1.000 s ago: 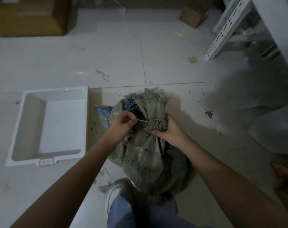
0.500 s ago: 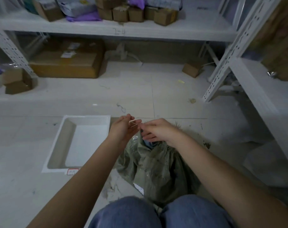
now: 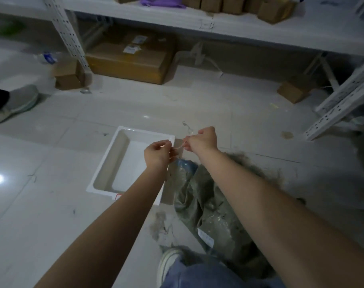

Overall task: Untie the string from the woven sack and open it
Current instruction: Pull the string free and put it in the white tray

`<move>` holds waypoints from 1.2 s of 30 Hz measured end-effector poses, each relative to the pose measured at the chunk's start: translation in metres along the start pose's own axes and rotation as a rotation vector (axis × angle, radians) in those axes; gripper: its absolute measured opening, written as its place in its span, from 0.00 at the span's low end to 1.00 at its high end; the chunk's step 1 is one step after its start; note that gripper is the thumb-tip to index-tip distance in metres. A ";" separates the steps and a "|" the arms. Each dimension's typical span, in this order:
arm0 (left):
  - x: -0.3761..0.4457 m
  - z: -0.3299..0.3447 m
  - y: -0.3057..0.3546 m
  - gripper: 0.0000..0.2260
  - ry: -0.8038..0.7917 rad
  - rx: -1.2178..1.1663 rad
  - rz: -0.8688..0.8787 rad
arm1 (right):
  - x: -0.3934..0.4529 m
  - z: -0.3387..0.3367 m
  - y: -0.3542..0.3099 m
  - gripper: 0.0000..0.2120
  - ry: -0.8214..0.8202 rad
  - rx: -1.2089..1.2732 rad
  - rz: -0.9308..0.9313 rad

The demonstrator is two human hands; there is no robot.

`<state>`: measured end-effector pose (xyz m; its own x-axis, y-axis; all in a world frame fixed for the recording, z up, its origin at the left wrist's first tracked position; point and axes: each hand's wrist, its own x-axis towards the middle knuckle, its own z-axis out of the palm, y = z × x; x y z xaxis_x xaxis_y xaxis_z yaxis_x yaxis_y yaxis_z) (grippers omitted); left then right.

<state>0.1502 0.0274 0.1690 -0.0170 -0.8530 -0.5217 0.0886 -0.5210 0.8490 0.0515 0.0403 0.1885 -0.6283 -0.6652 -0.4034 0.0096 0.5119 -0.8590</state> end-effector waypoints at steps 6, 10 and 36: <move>0.064 -0.045 -0.047 0.11 0.065 0.454 0.075 | 0.023 0.060 0.056 0.11 -0.200 -0.277 -0.054; 0.101 -0.062 -0.074 0.11 0.103 0.779 0.072 | 0.042 0.099 0.085 0.13 -0.273 -0.370 -0.022; 0.154 -0.101 -0.144 0.15 0.068 1.944 -0.062 | 0.059 0.174 0.152 0.16 -0.549 -1.481 -0.738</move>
<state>0.2353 -0.0257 -0.0416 0.0606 -0.8574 -0.5110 -0.9576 0.0946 -0.2722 0.1509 -0.0157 -0.0212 0.1452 -0.8990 -0.4132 -0.9889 -0.1447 -0.0328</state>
